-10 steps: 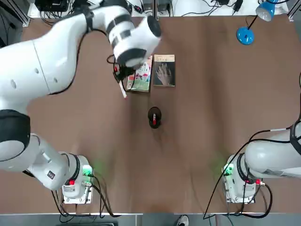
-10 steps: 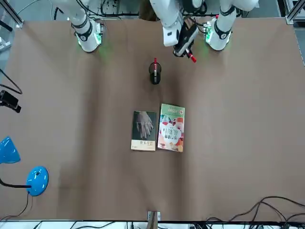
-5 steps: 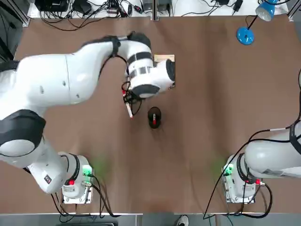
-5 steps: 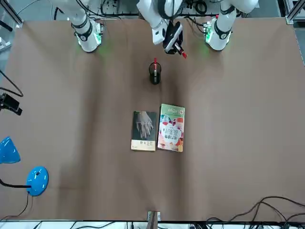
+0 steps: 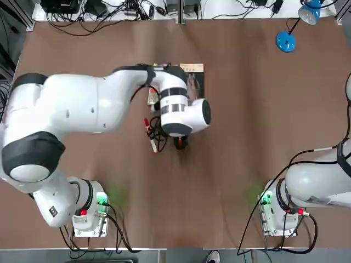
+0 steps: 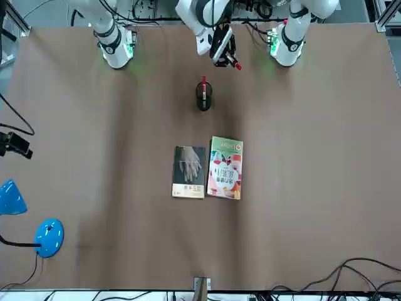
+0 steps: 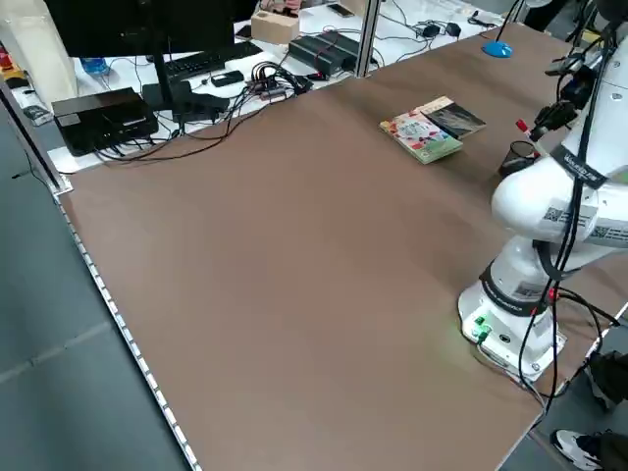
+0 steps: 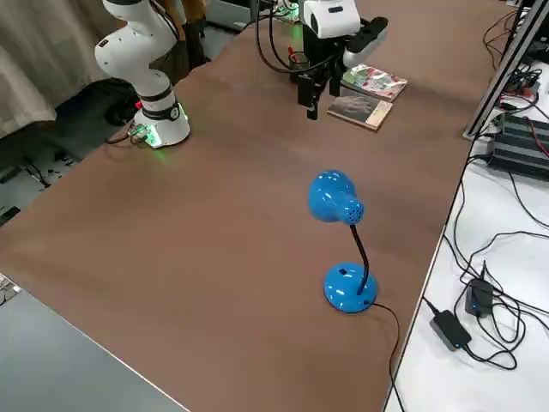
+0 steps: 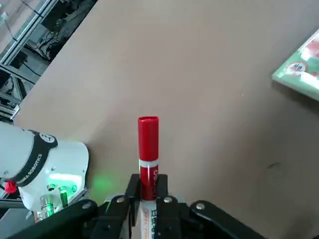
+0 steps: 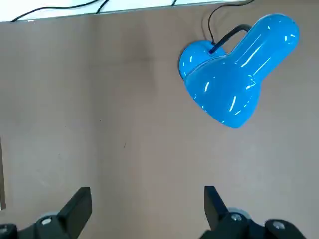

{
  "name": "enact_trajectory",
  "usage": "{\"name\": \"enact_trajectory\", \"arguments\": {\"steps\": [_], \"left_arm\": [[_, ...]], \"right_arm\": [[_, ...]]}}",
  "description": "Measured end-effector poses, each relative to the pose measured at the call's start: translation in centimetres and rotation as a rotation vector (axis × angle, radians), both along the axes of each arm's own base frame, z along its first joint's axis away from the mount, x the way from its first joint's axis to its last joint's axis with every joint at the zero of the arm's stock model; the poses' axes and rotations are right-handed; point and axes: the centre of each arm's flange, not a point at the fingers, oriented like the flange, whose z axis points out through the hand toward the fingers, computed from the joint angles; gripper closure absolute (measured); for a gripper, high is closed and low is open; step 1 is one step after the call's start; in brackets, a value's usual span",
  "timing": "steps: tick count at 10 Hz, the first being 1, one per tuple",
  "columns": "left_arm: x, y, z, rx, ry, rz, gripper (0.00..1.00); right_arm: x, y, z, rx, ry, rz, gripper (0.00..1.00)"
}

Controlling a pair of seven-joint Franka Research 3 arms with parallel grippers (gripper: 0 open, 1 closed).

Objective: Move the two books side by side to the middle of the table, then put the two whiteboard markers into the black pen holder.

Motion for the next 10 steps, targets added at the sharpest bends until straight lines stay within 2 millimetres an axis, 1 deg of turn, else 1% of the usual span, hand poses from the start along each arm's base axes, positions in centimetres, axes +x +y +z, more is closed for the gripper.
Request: {"name": "enact_trajectory", "arguments": {"steps": [1, 2, 3, 4, 5, 6, 7, 9, 10], "left_arm": [[0.5, -1.1, 0.0, -0.018, -0.03, 0.024, 0.83], [2.2, -2.3, 0.4, -0.035, -0.116, 0.095, 0.83], [4.8, -3.7, 0.0, -0.02, -0.256, 0.176, 0.83], [6.9, -5.5, -1.7, 0.01, -0.348, 0.213, 0.83], [7.5, -6.7, -4.4, 0.044, -0.379, 0.227, 0.83], [7.3, -7.3, -6.4, 0.069, -0.393, 0.232, 0.83], [7.3, -7.5, -6.8, 0.084, -0.407, 0.233, 0.83], [7.2, -8.1, -5.1, 0.09, -0.427, 0.241, 0.83], [6.7, -8.6, -4.3, 0.088, -0.435, 0.237, 0.83]], "right_arm": [[0.0, 0.0, 0.0, 0.0, -0.002, 0.0, 0.0], [0.0, -0.1, 0.1, -0.001, -0.006, -0.001, 0.0], [0.1, -0.1, 0.1, -0.001, -0.009, -0.001, 0.0], [0.1, -0.1, 0.1, -0.001, -0.01, -0.002, 0.0], [0.1, -0.1, 0.1, -0.001, -0.009, -0.002, 0.0], [0.1, -0.1, 0.1, -0.001, -0.009, -0.002, 0.0], [0.1, -0.2, 0.1, -0.001, -0.009, -0.002, 0.0], [0.1, -0.2, 0.1, -0.001, -0.01, -0.002, 0.0], [0.1, -0.2, 0.1, -0.001, -0.01, -0.003, 0.0]]}}
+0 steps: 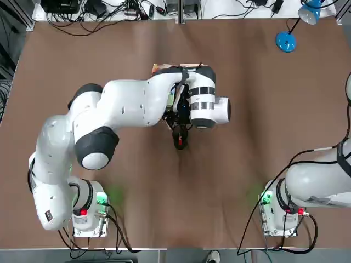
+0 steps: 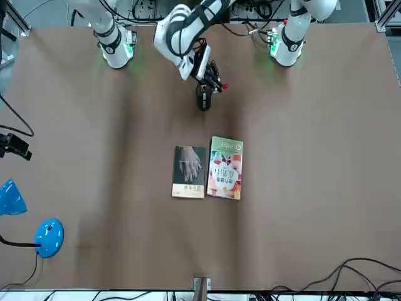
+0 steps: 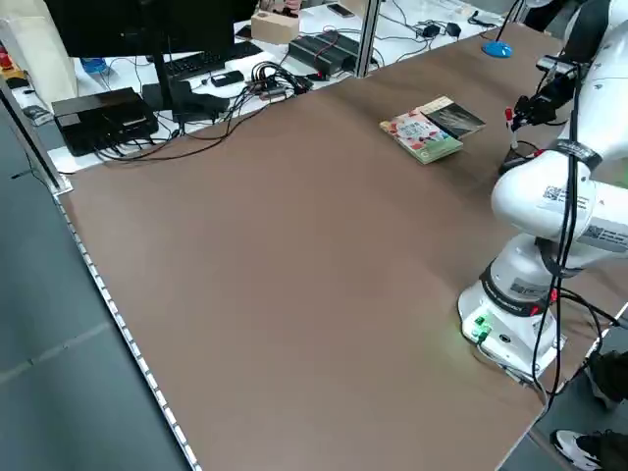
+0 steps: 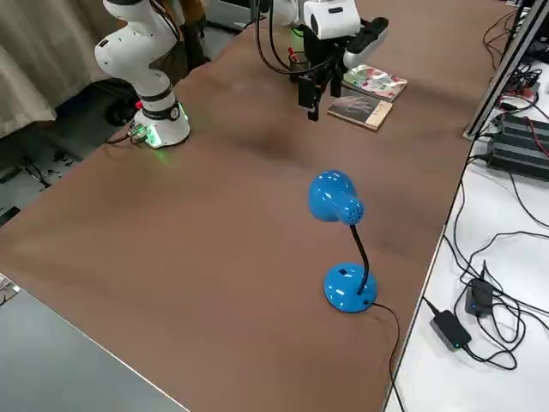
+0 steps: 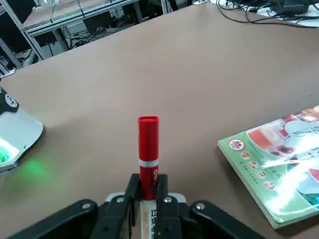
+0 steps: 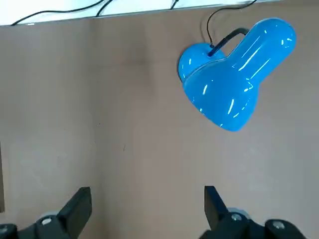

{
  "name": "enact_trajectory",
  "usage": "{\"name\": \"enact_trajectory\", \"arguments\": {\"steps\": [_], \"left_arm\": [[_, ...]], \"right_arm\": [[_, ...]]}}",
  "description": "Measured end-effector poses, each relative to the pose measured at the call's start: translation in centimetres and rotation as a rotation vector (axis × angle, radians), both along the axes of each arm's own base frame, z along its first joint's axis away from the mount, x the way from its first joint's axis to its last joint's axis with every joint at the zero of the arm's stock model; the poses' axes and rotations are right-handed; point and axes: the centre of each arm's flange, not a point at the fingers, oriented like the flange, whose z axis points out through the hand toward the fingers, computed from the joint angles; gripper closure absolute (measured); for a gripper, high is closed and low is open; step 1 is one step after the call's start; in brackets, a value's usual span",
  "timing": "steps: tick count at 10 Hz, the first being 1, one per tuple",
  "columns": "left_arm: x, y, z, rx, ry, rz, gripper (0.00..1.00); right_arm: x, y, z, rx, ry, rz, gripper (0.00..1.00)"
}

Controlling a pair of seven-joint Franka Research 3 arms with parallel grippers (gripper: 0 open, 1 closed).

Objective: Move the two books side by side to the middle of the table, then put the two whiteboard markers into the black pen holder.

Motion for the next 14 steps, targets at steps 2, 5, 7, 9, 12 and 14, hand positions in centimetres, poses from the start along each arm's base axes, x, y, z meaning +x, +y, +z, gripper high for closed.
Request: {"name": "enact_trajectory", "arguments": {"steps": [2, 5, 7, 9, 12, 14], "left_arm": [[-1.8, -0.8, 0.2, 0.006, -0.021, -0.021, 0.83], [-2.3, -0.9, -1.9, 0.036, -0.081, -0.005, 0.83], [-2.2, -1.5, -2.3, 0.04, -0.128, -0.006, 0.83], [-2.6, -2.1, -2.1, 0.03, -0.139, -0.012, 0.83], [-3.4, -2.6, -2.4, 0.029, -0.137, -0.025, 0.83], [-4.2, -2.8, -3.3, 0.039, -0.132, -0.038, 0.82]], "right_arm": [[0.0, 0.0, 0.0, 0.0, 0.0, 0.0, 0.0], [0.0, -0.1, -0.1, 0.0, 0.002, -0.001, 0.0], [0.1, -0.3, -0.3, 0.001, 0.005, -0.005, 0.0], [0.1, -0.6, -0.4, 0.001, 0.007, -0.009, 0.0], [0.1, -0.5, -0.5, 0.001, 0.007, -0.008, 0.0], [0.3, -0.3, -0.5, 0.001, 0.0, -0.004, 0.0]]}}
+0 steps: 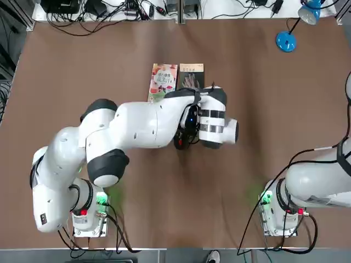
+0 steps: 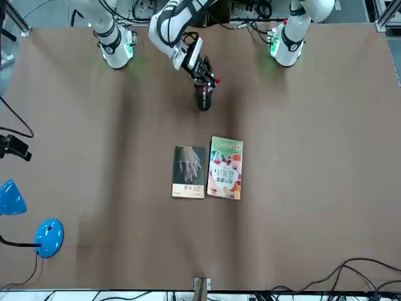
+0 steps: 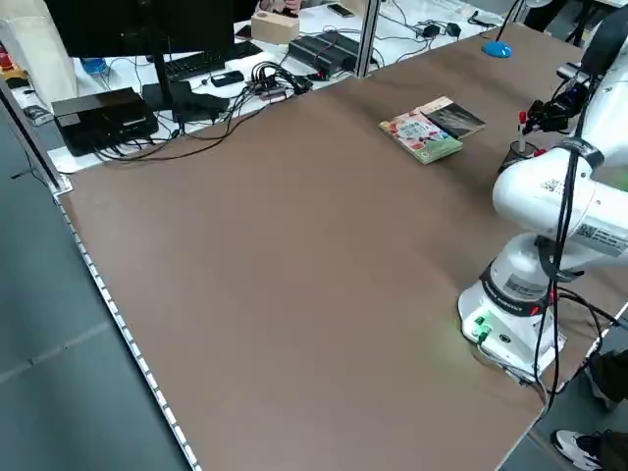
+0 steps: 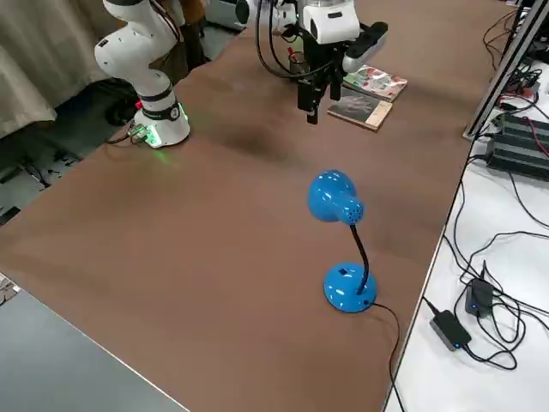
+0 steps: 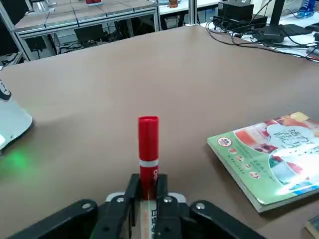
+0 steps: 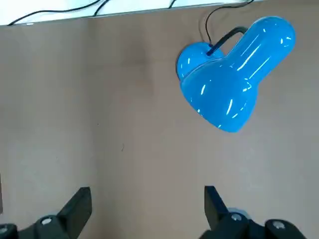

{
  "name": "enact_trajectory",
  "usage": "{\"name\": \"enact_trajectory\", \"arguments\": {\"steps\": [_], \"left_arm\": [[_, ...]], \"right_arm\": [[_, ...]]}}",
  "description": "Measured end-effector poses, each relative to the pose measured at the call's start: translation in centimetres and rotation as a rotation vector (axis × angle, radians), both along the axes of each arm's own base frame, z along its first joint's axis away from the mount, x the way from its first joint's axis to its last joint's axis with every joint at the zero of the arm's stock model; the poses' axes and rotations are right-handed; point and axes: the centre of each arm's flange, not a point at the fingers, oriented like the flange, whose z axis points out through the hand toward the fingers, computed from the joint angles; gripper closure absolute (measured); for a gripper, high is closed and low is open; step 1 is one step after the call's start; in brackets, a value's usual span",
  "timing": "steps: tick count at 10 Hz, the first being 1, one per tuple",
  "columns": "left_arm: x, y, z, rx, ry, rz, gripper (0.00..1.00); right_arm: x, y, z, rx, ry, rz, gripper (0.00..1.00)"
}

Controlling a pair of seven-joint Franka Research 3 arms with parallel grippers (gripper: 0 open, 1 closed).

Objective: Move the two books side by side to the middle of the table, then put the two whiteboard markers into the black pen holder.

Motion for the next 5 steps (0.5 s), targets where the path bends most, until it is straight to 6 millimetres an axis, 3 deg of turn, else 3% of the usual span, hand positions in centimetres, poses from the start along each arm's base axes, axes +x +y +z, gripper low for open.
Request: {"name": "enact_trajectory", "arguments": {"steps": [5], "left_arm": [[-0.13, -0.26, 0.08, -0.005, -0.002, -0.002, 0.07]], "right_arm": [[0.29, -0.01, -0.36, -0.001, -0.004, 0.001, 0.0]]}}
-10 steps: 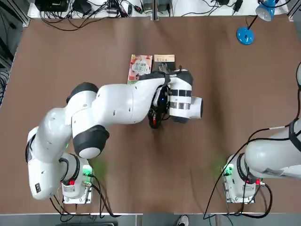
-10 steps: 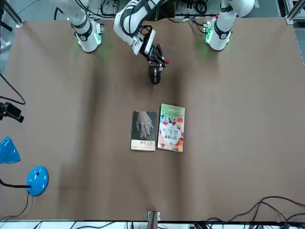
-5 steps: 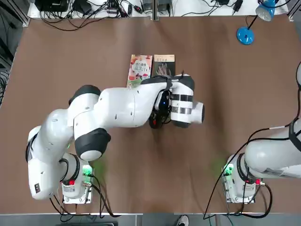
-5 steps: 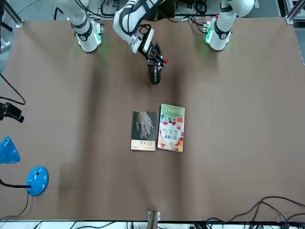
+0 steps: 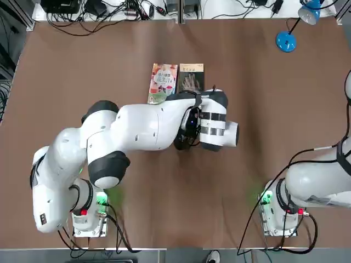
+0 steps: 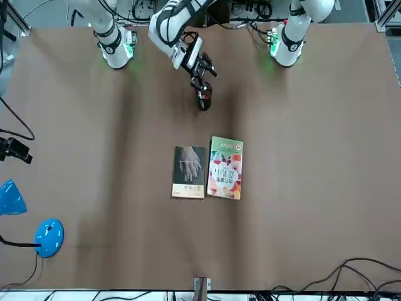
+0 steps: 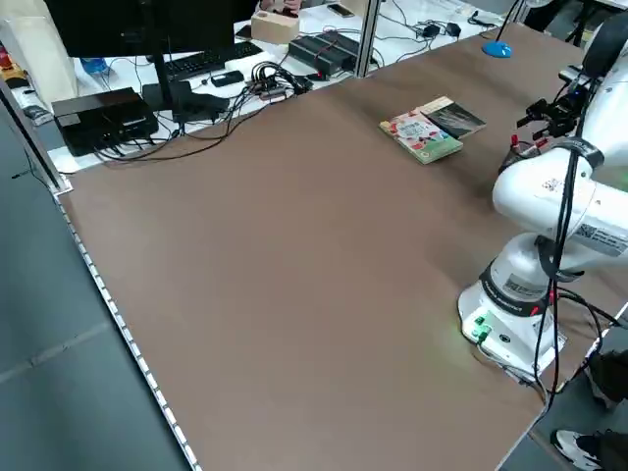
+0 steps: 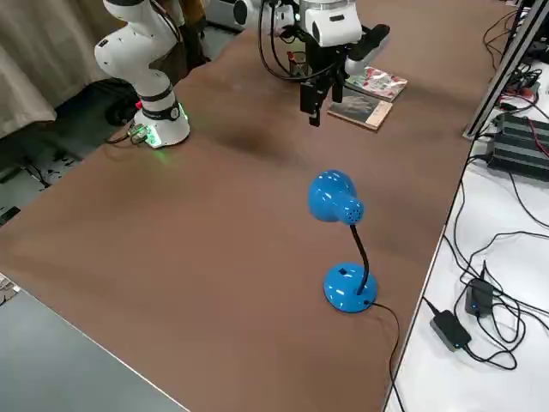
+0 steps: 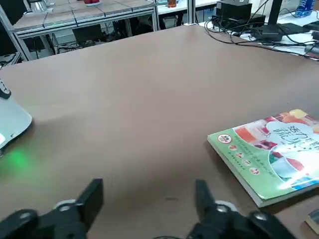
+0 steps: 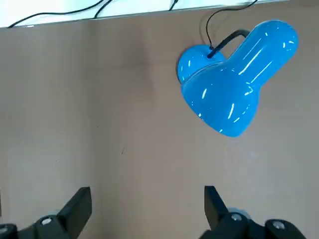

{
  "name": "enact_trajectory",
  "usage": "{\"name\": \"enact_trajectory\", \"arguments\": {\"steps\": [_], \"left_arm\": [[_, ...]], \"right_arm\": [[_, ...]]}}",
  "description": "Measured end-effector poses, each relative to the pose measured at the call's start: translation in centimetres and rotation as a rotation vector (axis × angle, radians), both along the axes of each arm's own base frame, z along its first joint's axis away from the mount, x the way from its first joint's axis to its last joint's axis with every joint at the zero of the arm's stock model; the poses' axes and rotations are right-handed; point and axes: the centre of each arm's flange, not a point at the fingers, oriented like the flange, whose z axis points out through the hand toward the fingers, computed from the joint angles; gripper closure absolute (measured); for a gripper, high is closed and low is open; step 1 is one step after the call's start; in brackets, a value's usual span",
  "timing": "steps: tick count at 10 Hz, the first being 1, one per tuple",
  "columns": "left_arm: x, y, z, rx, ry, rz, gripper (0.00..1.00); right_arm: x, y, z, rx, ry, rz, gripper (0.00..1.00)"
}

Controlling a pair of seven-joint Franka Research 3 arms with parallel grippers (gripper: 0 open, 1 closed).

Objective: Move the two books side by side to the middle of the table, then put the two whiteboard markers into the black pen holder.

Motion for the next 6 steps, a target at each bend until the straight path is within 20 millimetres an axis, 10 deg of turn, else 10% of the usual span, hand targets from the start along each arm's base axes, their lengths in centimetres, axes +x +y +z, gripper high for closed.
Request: {"name": "enact_trajectory", "arguments": {"steps": [3, 6], "left_arm": [[2.1, 0.2, 2.0, -0.019, 0.009, 0.022, 0.0], [8.9, 2.8, 7.9, -0.096, 0.094, 0.09, 0.0]], "right_arm": [[0.0, 0.0, 0.0, 0.0, -0.001, 0.001, 0.0], [0.1, 0.3, 0.5, -0.001, -0.011, 0.006, 0.0]]}}
